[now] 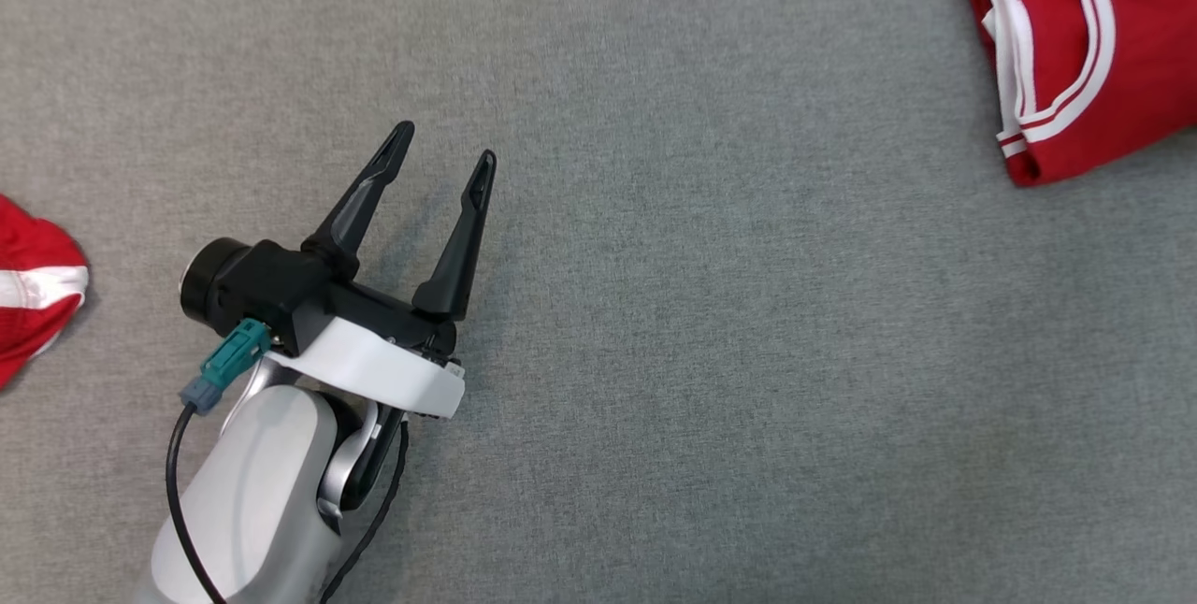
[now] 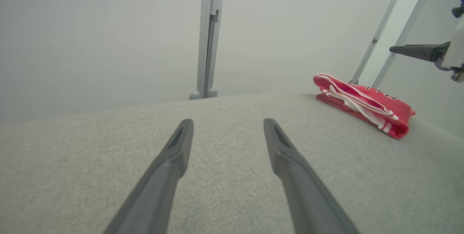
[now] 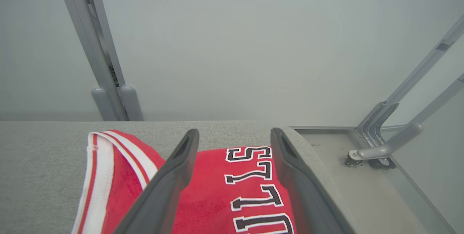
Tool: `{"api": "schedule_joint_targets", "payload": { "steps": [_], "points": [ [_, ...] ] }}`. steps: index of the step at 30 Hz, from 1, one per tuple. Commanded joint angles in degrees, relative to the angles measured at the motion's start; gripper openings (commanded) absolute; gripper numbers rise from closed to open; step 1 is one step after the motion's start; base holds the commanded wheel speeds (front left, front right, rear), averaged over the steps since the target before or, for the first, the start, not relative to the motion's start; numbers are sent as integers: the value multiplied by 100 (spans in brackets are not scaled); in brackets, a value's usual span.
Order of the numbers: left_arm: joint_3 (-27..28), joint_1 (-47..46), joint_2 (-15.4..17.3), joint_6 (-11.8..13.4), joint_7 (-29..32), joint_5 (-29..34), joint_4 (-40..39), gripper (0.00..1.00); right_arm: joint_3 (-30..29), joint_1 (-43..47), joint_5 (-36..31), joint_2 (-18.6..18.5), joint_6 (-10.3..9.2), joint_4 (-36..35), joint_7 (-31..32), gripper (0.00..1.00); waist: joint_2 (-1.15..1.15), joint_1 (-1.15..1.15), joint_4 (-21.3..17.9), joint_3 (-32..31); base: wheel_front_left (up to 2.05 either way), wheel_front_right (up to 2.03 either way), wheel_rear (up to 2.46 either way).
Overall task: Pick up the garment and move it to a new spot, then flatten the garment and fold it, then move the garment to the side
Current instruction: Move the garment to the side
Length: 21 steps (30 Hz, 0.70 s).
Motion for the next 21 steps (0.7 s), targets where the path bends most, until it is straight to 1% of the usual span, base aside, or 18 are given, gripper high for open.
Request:
{"api": "schedule_joint_targets", "payload": {
  "steps": [1,7,8,9,12,17,21],
  "points": [
    [27,60,-7,24,-27,-20,13,100,47,103,-9,12,1,-83,-85,100,0,0,-3,-235,0,0,0],
    [152,377,-7,122,-83,-122,116,100,264,481,62,82,1,-694,-291,100,0,0,16,-880,0,0,0],
    [152,377,-7,122,-83,-122,116,100,264,481,62,82,1,-694,-291,100,0,0,16,-880,0,0,0],
    [211,503,4,175,-91,-152,116,100,339,651,31,26,1,-964,-323,100,0,0,37,-1083,0,0,0],
    [276,648,17,219,-99,-190,119,100,393,873,-77,-18,1,-1219,-356,100,0,0,69,-1294,0,0,0],
    [433,1034,48,337,-108,-283,72,100,175,1616,-105,-19,2,-1979,-388,100,0,0,194,-1753,0,0,0],
    [522,1283,103,431,-111,-312,-2,100,-238,2389,-186,-23,2,-2709,-394,100,0,0,326,-1983,0,0,0]
  ]
}}
